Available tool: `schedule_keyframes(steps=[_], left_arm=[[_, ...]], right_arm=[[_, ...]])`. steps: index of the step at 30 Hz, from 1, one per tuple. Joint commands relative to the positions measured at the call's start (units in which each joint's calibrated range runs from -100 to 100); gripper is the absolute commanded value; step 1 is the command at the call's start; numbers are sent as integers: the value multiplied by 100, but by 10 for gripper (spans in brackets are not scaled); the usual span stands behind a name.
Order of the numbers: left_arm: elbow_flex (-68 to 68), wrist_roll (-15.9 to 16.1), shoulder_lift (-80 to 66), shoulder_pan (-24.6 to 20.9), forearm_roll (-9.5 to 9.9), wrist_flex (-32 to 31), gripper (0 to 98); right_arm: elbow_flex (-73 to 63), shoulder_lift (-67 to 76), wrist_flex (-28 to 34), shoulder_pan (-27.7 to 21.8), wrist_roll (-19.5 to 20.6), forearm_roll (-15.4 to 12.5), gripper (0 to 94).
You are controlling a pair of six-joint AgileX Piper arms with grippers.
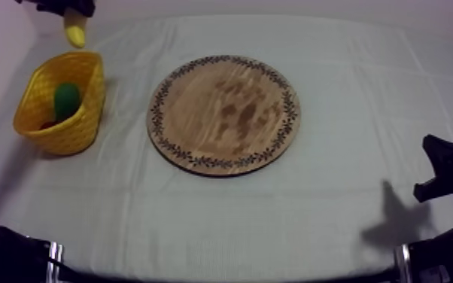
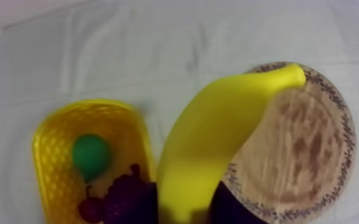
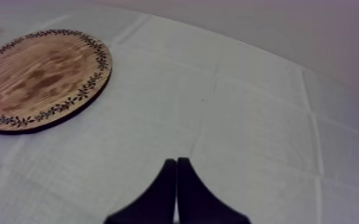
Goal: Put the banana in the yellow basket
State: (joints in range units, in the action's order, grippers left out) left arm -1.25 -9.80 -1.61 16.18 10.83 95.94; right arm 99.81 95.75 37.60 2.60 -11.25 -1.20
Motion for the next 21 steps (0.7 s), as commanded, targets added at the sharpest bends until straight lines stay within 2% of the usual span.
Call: schedule_keyframes(steps=[1,11,21], left_arm=[[3,23,-19,-175,36,-7,239],[327,116,98,-746,140,-82,226],[582,134,599,-1141,156,-214,226]], right_arm=[[-3,0,6,0,-1,1,3],[-3,0,6,0,-1,1,3],[-3,0,6,0,-1,1,3]])
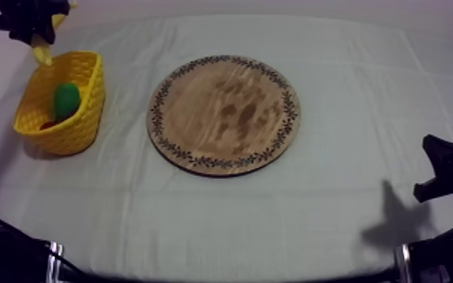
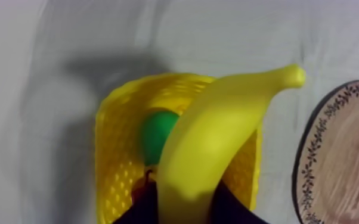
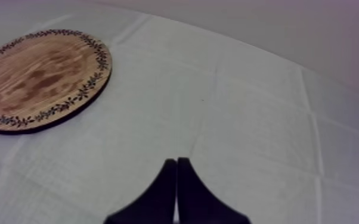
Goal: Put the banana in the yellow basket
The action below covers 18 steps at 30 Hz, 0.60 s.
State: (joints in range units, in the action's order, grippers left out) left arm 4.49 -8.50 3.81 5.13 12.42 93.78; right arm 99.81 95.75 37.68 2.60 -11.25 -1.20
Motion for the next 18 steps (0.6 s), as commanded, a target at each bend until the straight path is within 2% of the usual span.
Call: schedule_keyframes(steps=[1,18], left_arm=[[17,8,121,-67,-7,-2,225],[487,-18,1045,-371,11,-142,209]], right_arm=[[-3,0,-1,0,-1,1,3],[-3,0,-1,0,-1,1,3]])
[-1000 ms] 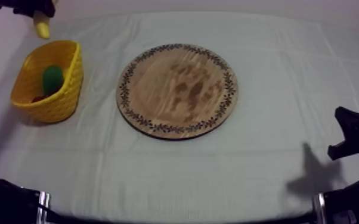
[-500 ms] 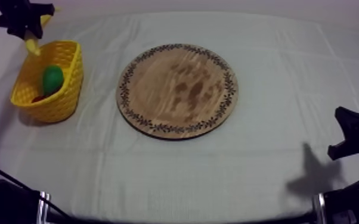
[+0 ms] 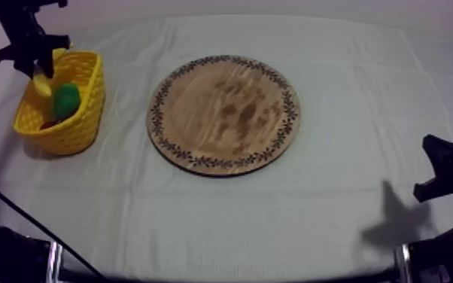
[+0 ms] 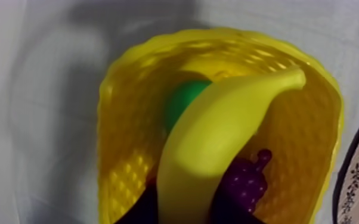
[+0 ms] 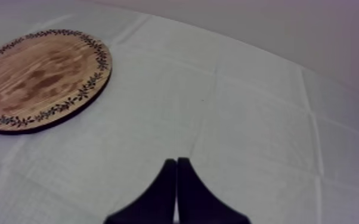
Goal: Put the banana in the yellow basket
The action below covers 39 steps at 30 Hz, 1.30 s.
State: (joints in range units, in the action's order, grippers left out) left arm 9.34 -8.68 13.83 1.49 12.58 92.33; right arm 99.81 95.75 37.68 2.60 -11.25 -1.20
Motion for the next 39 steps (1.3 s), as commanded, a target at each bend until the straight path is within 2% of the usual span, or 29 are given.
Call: schedule_keyframes(steps=[1,8,10,13,16,20,24,28,31,35,39], left_arm=[[2,-4,76,-16,-8,-11,210],[6,-24,206,-54,-27,-89,217],[-5,-33,224,-56,-32,-94,247],[-27,-185,232,-58,-1,-105,491],[-140,-302,230,-65,-5,-209,659],[-285,-327,207,-75,-6,-526,774],[-358,-330,174,-64,2,-717,815],[-344,-348,132,-39,13,-813,813],[-328,-334,81,-18,37,-906,773],[-360,-349,-47,-11,58,-1112,644],[-468,-322,-291,-29,40,-1267,411]], right_arm=[[-3,0,-1,0,-1,1,3],[-3,0,-1,0,-1,1,3],[-3,0,-1,0,-1,1,3],[-3,0,-1,0,-1,1,3],[-3,0,-1,0,-1,1,3],[-3,0,-1,0,-1,1,3],[-3,0,-1,0,-1,1,3],[-3,0,-1,0,-1,1,3],[-3,0,-1,0,-1,1,3],[-3,0,-1,0,-1,1,3],[-3,0,-1,0,-1,1,3]])
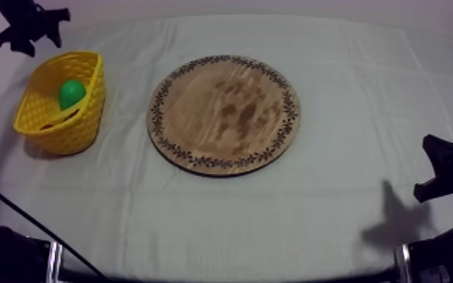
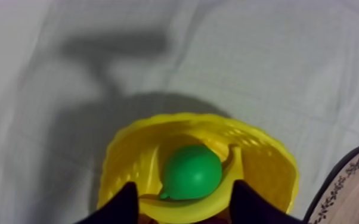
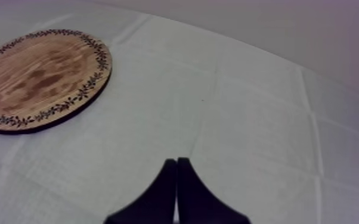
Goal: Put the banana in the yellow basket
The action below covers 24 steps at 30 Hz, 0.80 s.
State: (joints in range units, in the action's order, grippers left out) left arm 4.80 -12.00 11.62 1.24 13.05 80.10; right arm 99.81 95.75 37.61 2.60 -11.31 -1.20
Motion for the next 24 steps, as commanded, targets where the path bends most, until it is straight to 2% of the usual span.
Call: schedule_keyframes(steps=[1,6,9,13,18,24], left_arm=[[-30,28,-158,0,-9,-93,353],[-48,106,-719,51,-11,-301,107],[-29,173,-1148,81,-40,-343,37],[40,255,-1842,51,-120,-502,9],[281,369,-2882,-113,-299,-998,2],[1079,401,-4311,-175,-335,-1521,0]], right_arm=[[-3,0,5,0,5,1,3],[-3,0,5,0,5,1,3],[-3,0,5,0,5,1,3],[-3,0,5,0,5,1,3],[-3,0,5,0,5,1,3],[-3,0,5,0,5,1,3]])
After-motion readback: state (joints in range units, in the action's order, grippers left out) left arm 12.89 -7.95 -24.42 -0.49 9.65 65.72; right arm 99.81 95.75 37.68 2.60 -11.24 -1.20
